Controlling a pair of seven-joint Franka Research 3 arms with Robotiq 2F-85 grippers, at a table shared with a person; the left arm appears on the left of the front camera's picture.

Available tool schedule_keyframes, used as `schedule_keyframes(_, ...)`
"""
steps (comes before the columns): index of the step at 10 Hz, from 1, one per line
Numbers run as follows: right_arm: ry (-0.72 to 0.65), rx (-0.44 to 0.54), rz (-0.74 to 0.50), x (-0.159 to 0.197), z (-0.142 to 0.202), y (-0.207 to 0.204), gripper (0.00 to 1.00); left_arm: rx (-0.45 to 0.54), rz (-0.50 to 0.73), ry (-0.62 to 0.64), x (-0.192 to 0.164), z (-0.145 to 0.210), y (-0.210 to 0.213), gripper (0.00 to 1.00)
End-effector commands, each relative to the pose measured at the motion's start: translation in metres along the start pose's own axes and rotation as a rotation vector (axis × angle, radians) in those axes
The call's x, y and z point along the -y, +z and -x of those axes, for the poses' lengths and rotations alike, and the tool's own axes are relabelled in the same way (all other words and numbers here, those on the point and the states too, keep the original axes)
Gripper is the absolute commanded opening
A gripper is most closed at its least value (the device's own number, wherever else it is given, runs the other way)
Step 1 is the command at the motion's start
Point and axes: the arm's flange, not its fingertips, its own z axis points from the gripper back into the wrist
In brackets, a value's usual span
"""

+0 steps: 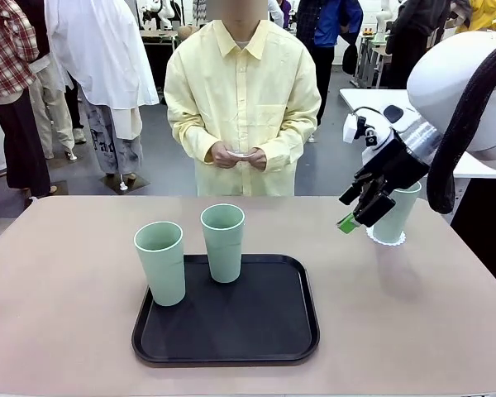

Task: Place coasters on the table and set cups on them.
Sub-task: Take one Reusable plastic cup from the Flat Tray and place it on a coaster set by the human.

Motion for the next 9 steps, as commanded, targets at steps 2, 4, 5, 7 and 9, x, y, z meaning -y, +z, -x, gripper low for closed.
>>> schedule_keyframes(2,0.021,-0.005,0.008,-0.008,-0.007,0.007,1.00,0.006,0.014,-0.017,0.000,0.000,0.001,1.00)
schedule_keyframes(4,0.021,-0.005,0.008,-0.008,-0.007,0.007,1.00,0.006,0.014,-0.017,0.000,0.000,0.001,1.00)
schedule_keyframes(5,0.021,-0.005,0.008,-0.008,-0.007,0.007,1.00,0.006,0.014,-0.017,0.000,0.000,0.001,1.00)
schedule_keyframes(7,0.132,0.121,-0.041,0.003,-0.006,-0.004,1.00,0.006,0.014,-0.017,0.000,0.000,0.001,1.00)
schedule_keyframes(9,0.176,0.280,-0.166,0.029,-0.003,-0.064,1.00,0.006,0.014,-0.017,0.000,0.000,0.001,1.00)
